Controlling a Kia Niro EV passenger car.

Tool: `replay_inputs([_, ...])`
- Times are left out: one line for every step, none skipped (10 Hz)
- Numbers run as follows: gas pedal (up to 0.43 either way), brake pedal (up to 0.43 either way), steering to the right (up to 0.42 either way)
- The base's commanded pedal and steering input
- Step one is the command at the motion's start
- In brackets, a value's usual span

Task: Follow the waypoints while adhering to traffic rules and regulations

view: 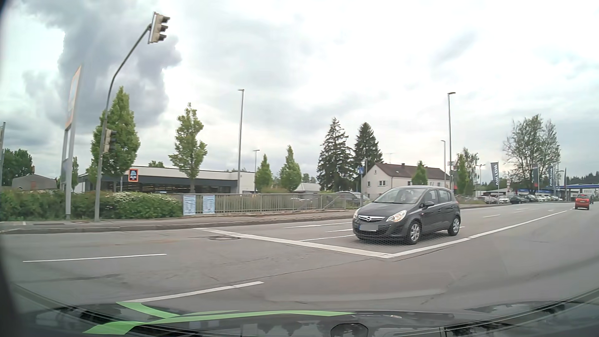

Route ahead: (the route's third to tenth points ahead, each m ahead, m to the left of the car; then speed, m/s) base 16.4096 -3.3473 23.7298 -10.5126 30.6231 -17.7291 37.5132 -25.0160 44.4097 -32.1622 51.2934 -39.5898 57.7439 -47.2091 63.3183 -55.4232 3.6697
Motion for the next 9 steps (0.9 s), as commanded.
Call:
replay_inputs([0.028,0.000,0.489])
replay_inputs([0.059,0.000,0.486])
replay_inputs([0.067,0.000,0.482])
replay_inputs([0.067,0.000,0.476])
replay_inputs([0.067,0.000,0.471])
replay_inputs([0.067,0.000,0.466])
replay_inputs([0.067,0.000,0.455])
replay_inputs([0.067,0.000,0.442])
replay_inputs([0.079,0.000,0.431])
